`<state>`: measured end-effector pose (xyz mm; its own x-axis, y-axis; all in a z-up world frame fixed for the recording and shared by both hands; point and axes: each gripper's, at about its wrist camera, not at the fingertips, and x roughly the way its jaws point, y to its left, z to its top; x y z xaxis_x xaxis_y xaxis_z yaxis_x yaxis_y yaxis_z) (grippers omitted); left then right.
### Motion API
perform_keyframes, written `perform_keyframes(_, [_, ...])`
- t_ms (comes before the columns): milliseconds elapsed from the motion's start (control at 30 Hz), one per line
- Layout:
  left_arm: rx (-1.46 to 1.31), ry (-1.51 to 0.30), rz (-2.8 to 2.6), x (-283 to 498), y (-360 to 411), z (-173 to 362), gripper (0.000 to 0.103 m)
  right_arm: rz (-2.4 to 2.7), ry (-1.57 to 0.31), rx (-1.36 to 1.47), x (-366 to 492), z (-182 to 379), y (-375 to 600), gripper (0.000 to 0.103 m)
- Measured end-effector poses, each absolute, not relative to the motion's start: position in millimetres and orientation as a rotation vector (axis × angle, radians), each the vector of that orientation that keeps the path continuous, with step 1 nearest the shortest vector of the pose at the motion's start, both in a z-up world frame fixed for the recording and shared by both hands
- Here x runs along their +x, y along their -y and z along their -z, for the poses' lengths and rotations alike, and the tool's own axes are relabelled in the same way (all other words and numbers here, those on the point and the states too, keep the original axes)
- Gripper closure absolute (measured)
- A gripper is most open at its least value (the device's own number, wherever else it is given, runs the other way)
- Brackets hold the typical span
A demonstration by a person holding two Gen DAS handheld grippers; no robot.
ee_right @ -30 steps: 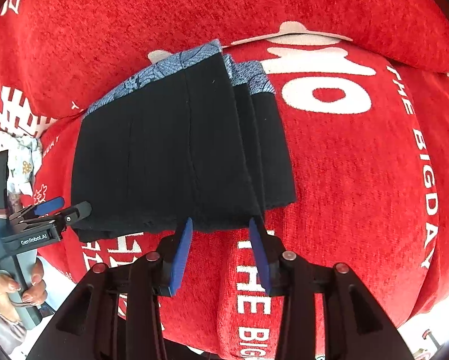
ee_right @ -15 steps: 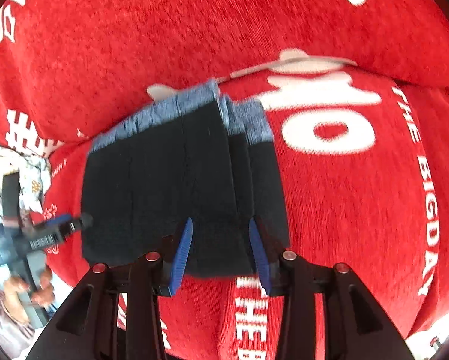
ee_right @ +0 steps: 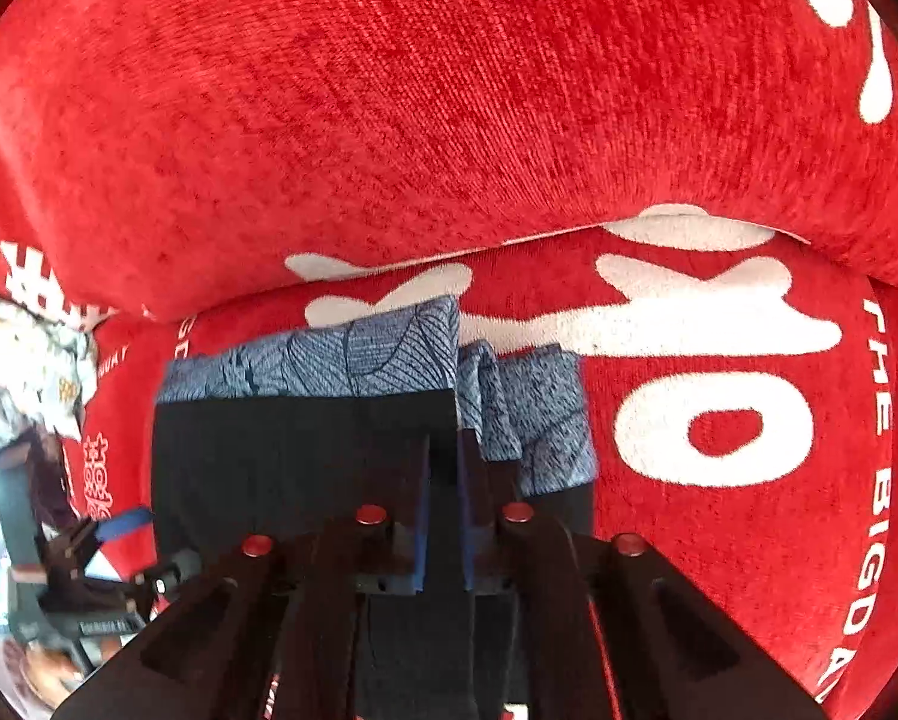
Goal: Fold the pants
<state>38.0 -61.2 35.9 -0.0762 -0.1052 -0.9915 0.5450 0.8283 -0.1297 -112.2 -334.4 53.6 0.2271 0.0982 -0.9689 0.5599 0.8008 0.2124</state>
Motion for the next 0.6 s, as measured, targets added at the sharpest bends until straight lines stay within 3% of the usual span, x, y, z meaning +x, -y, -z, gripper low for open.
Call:
perform_keyframes(200, [0.365, -1.570, 0.555, 36.0, 65.1, -34.4, 0.000, 0.426, -1.431, 0.522, -128.7, -36.3, 328.0, 0.100])
perform_keyframes(400, [0.371, -1.589, 0.567, 40.8, 70.0, -31.9, 0.000, 0.423, -1.374, 0.667, -167.5, -53.8, 325.9, 0.097])
perform_keyframes(500, [0.372, -1.591, 0.566, 43.9, 74.0, -30.2, 0.000, 0.421, -1.378, 0.680, -186.4, -60.2, 319.6, 0.084])
perform_keyframes(567, [0.377, -1.589, 0.569, 44.7, 74.8, -28.4, 0.000, 0.419, -1.382, 0.690, -194.9, -61.9, 318.1, 0.058])
perform_keyframes(600, [0.376, -1.593, 0.570, 44.6, 76.0, -27.6, 0.000, 0.428, -1.382, 0.686, -201.9, -62.1, 321.4, 0.055])
